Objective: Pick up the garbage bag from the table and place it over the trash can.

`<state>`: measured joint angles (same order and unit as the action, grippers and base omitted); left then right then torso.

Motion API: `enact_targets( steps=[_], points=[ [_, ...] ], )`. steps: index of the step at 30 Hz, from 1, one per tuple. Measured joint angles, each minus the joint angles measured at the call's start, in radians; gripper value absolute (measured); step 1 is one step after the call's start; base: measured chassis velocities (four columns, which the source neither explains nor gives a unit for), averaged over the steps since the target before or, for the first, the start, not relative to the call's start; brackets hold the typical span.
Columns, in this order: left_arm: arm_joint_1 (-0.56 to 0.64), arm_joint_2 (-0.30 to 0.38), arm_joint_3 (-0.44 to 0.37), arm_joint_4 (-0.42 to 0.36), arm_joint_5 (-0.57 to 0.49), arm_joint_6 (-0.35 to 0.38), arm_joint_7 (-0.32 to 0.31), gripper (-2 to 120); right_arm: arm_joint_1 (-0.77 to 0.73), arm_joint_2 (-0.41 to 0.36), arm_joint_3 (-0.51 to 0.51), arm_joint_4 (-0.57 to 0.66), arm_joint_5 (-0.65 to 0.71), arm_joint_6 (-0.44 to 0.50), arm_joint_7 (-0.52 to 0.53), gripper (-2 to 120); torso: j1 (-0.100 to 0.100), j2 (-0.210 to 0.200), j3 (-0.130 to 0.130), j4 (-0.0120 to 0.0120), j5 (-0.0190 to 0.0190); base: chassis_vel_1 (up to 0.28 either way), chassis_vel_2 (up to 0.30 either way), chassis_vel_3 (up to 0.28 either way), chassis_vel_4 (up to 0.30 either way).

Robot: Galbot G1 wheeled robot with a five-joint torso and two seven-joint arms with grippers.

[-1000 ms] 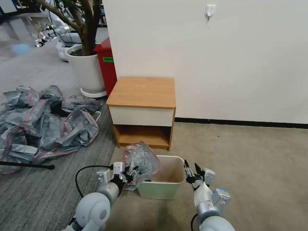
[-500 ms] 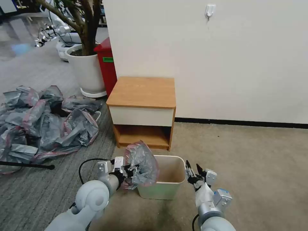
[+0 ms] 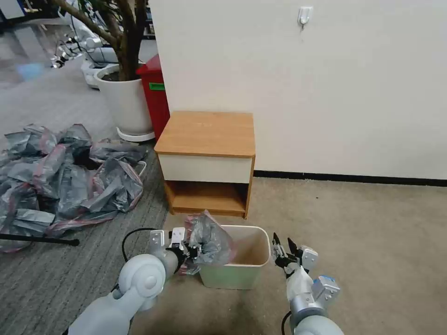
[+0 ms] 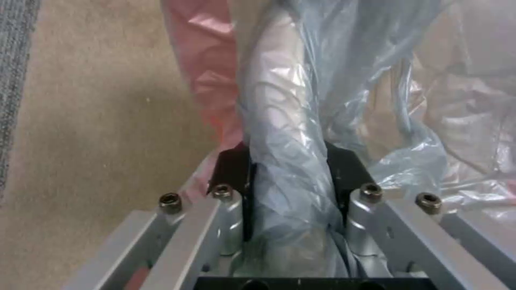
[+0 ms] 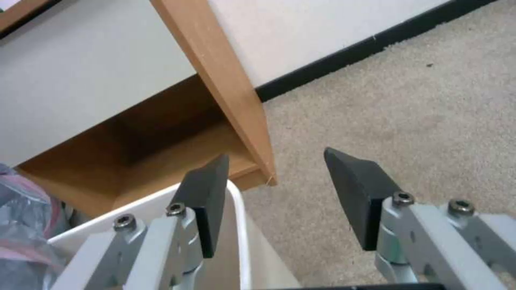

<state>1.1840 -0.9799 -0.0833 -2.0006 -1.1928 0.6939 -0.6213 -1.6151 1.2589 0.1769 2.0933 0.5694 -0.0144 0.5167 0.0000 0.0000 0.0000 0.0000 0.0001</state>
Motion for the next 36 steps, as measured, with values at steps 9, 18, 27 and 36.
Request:
enact_targets(
  steps=[9, 18, 27, 36],
  points=[
    [-0.043, -0.005, 0.031, 0.015, -0.036, 0.011, -0.050, 7, -0.005, 0.001, 0.015, 0.003, -0.008, 0.011, -0.009, 50, 0.000, 0.000, 0.000, -0.0001, -0.0001, 0.000, 0.000, 0.000, 0.000],
    [-0.043, -0.001, 0.024, 0.008, -0.010, 0.006, -0.037, 3, -0.012, -0.068, 0.018, 0.029, -0.139, 0.115, -0.199, 51, 0.000, 0.000, 0.000, -0.0001, 0.0000, 0.000, 0.000, 0.000, 0.000],
    [-0.019, 0.020, 0.009, 0.008, 0.081, -0.033, 0.064, 3, -0.031, -0.217, 0.003, 0.110, -0.145, 0.110, -0.476, 51, 0.000, 0.000, 0.000, 0.0000, 0.0000, 0.000, 0.000, 0.000, 0.000],
    [0.029, 0.024, -0.006, -0.019, 0.186, -0.081, 0.160, 3, 0.101, -0.364, -0.120, 0.117, 0.010, -0.084, -0.422, 50, 0.000, 0.000, 0.000, 0.0000, 0.0001, 0.000, 0.000, 0.000, 0.000]
  ],
)
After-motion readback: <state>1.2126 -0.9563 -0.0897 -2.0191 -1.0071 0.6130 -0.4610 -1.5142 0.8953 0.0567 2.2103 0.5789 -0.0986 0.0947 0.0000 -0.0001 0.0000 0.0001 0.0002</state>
